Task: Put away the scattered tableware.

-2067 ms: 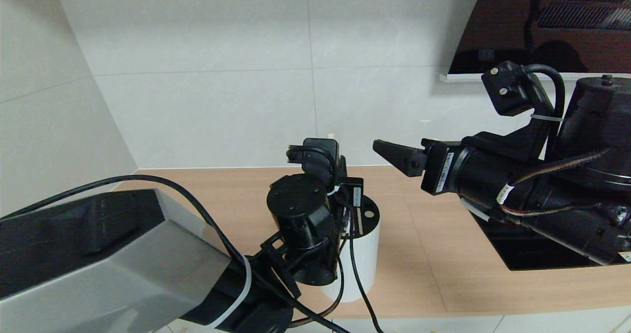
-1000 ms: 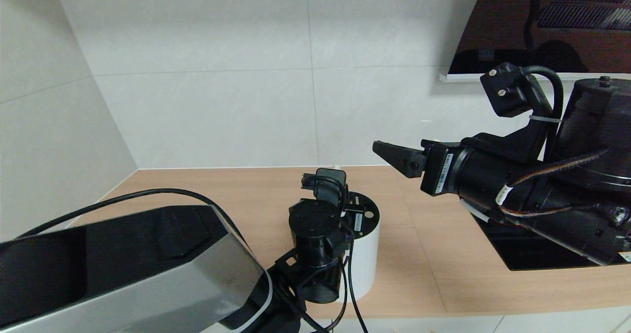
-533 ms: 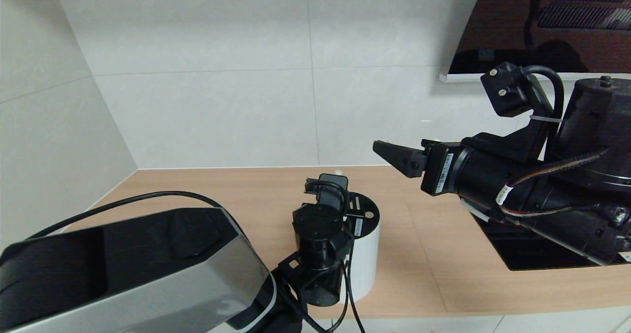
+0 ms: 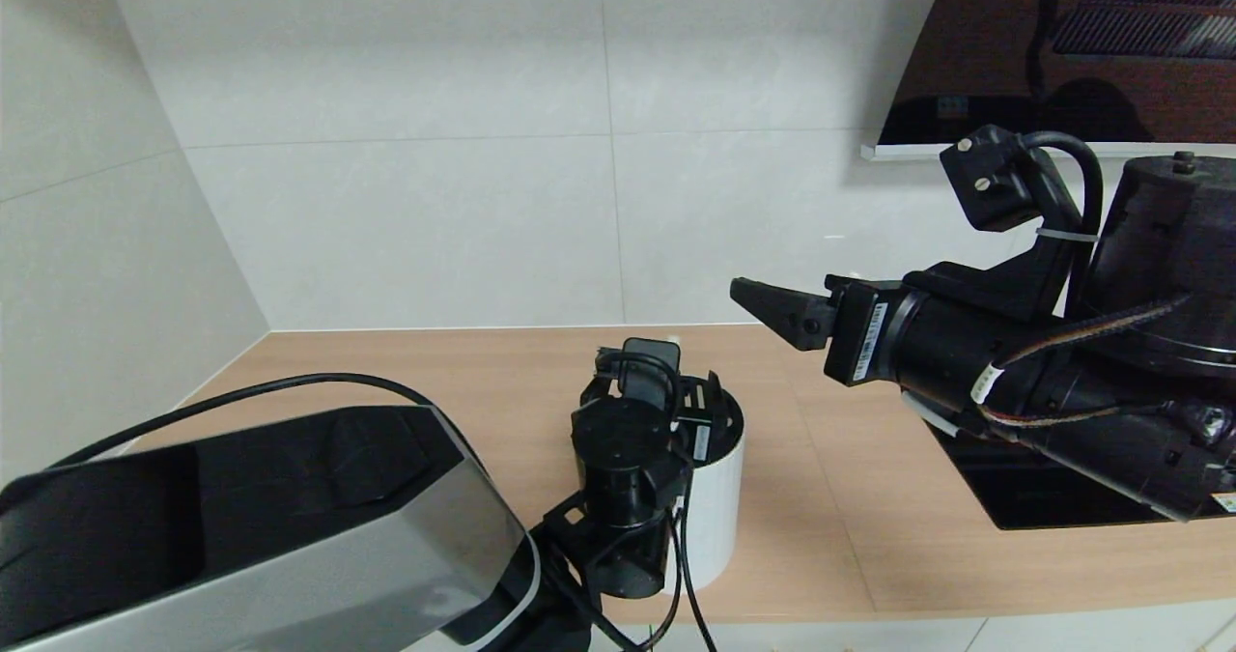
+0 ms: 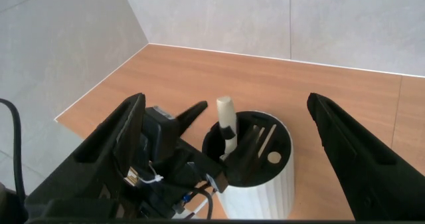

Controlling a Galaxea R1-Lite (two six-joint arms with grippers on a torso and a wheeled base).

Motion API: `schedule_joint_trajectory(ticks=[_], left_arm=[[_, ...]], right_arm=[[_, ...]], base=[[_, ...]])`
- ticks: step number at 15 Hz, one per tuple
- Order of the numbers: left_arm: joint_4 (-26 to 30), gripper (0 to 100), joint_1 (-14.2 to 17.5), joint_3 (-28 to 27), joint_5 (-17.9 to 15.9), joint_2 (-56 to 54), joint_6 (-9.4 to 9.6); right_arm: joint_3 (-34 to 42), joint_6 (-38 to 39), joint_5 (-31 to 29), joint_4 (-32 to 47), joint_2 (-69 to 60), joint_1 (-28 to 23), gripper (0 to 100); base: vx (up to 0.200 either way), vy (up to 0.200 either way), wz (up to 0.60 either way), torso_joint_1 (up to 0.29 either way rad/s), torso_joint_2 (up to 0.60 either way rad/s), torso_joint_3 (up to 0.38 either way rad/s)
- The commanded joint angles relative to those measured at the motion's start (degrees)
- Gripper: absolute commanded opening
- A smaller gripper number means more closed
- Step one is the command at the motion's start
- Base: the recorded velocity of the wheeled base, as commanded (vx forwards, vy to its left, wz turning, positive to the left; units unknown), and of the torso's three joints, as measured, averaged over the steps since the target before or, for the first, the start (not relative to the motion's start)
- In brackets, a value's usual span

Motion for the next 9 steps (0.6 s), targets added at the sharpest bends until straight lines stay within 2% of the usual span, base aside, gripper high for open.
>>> schedule_joint_trajectory(ticks=[1, 3, 5, 6, 8, 9], left_arm=[[-0.08, 100, 0.30, 0.01, 0.03, -0.86, -0.01], [-0.96, 100, 0.92, 1.06, 0.03, -3.49, 0.61], [-5.79, 100, 2.50, 3.34, 0.03, -9.91, 4.12], [-7.11, 100, 2.77, 5.19, -0.14, -12.99, 4.56], [-6.67, 100, 4.08, 9.23, -1.81, -20.19, 4.92], [-5.97, 100, 5.31, 11.34, -3.22, -25.99, 6.32]], right_arm=[[-0.01, 0.01, 0.01, -0.03, -0.15, 0.04, 100], [-0.01, 0.01, 0.01, -0.03, -0.33, 0.04, 100], [0.08, -0.08, -0.35, -0.38, -1.56, -0.23, 100], [0.08, -0.08, -0.35, -0.38, -2.18, -1.11, 100], [0.25, -0.34, -0.52, -0.38, -3.85, -4.18, 100], [1.66, -0.51, -0.26, -0.56, -5.95, -7.08, 100]], base=[[0.000, 0.000, 0.00, 0.000, 0.00, 0.000], [0.000, 0.000, 0.00, 0.000, 0.00, 0.000], [0.000, 0.000, 0.00, 0.000, 0.00, 0.000], [0.000, 0.000, 0.00, 0.000, 0.00, 0.000], [0.000, 0.000, 0.00, 0.000, 0.00, 0.000], [0.000, 0.000, 0.00, 0.000, 0.00, 0.000]])
